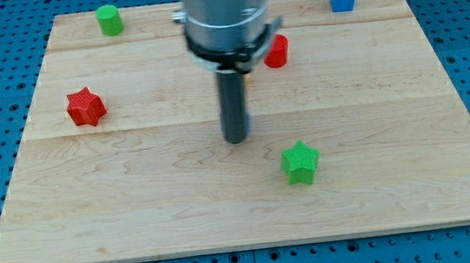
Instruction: Push the blue triangle towards the red circle
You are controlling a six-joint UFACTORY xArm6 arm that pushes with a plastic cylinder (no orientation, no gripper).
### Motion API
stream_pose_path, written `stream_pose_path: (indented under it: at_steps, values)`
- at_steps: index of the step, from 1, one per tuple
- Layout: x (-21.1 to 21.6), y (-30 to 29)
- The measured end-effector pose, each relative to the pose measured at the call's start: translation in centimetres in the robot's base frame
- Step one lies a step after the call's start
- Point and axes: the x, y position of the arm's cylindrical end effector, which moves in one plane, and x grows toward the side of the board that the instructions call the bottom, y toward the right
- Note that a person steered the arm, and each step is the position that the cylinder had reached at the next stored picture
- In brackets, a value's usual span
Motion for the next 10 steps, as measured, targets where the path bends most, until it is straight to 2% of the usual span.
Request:
stream_pose_path:
  at_steps: [1, 2, 3, 4, 5, 7, 10]
  values:
    - [-1.0, -5.6]
    - [-2.1, -2.2]
    - [-4.8, 5.8]
    - [-4.3, 11.8]
    - [-4.4, 9.1]
    - [-1.4, 8.4]
    - [0.6, 17.6]
